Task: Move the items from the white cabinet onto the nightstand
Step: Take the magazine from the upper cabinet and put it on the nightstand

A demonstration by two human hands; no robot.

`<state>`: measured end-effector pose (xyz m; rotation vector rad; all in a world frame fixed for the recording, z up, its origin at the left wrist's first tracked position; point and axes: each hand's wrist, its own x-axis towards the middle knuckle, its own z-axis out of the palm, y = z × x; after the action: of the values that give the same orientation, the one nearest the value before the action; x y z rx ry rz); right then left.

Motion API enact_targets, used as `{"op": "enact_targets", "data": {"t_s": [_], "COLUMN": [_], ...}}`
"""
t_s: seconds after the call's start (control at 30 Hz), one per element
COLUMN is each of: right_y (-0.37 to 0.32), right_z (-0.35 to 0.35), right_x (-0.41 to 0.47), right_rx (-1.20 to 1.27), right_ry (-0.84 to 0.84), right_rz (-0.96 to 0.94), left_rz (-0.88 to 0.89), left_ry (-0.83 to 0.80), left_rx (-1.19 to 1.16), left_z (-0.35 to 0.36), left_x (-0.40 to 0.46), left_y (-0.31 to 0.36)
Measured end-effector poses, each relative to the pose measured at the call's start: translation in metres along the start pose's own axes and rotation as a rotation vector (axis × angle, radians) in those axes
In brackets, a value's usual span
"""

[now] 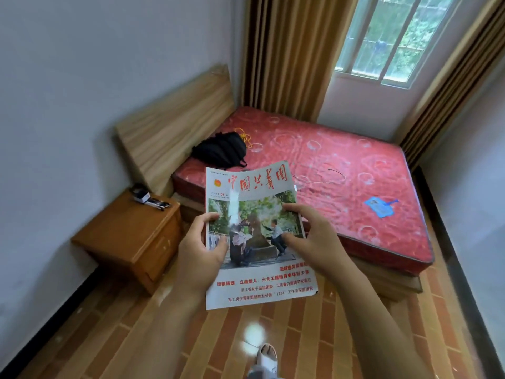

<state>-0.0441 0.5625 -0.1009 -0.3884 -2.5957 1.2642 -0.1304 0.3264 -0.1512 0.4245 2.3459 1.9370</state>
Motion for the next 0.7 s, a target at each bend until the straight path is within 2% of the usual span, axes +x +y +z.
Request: {"op": "enact_targets", "data": {"t_s": [0.3,0.7], "right_y": [-0.011,-0.001], "right_z": [0.065,0.110], "right_x": [0.107,0.267], "right_rx": [0.042,0.122], "right_ry": [-0.184,-0.344], "right_rz": [-0.100,-0.143], "left_rz": [-0.086,-0.174], "left_ry": [0.217,0.351], "left_rx": [0.104,0.196], "left_z": [-0.042,-0.042], "left_x": [0.057,0.176], "left_y": [-0.030,-0.047]}}
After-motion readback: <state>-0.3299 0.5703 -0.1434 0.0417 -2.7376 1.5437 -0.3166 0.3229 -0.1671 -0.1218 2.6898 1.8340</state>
